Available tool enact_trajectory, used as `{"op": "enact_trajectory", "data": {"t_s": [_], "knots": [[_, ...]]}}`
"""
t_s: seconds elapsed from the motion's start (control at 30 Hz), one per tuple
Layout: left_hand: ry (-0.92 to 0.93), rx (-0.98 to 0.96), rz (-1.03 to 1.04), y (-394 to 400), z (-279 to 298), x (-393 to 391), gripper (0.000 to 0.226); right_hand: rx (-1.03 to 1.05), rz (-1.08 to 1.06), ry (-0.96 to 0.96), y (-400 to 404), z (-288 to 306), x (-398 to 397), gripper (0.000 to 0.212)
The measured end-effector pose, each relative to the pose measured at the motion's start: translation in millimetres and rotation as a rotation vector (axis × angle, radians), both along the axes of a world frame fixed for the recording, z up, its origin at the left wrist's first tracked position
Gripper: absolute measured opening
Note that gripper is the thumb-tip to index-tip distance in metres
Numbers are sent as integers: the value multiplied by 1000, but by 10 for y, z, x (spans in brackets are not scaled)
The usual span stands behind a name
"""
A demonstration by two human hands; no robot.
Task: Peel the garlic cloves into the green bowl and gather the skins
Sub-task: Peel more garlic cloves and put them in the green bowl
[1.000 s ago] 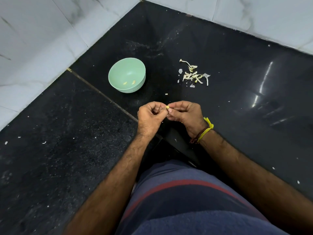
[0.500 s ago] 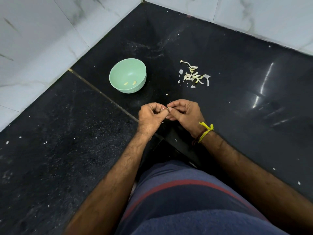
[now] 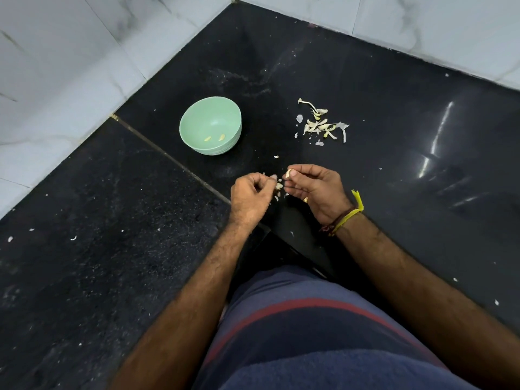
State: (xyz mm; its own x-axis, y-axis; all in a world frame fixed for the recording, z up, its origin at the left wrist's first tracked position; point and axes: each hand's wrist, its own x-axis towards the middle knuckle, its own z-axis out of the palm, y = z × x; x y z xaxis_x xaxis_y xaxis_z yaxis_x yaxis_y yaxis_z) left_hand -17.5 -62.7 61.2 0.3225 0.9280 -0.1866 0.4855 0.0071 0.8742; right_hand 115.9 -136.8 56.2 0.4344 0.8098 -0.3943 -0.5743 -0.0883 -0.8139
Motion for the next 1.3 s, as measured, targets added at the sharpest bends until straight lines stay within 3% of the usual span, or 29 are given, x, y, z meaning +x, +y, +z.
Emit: {"op": "enact_trajectory", "data": {"t_s": [0.07,0.13,0.4,0.9,1.3], "knots": [[3,81,-31,-8,40,15,23,11,15,1,6,25,-22,12],[-72,134,-65,-14,75,9,7,14,10,-2,9,45,-18,14],[-99,379,-141,-41,73,-13,9,33,23,-84,-29,19,-23,9],[-176,303,-82,-55,43,-51,7,135,52,-271,-40,-27,-59,23],[-87,553,-192,-70,-7,-89,10,102,35,-204,-43,-51,-69,20]]}}
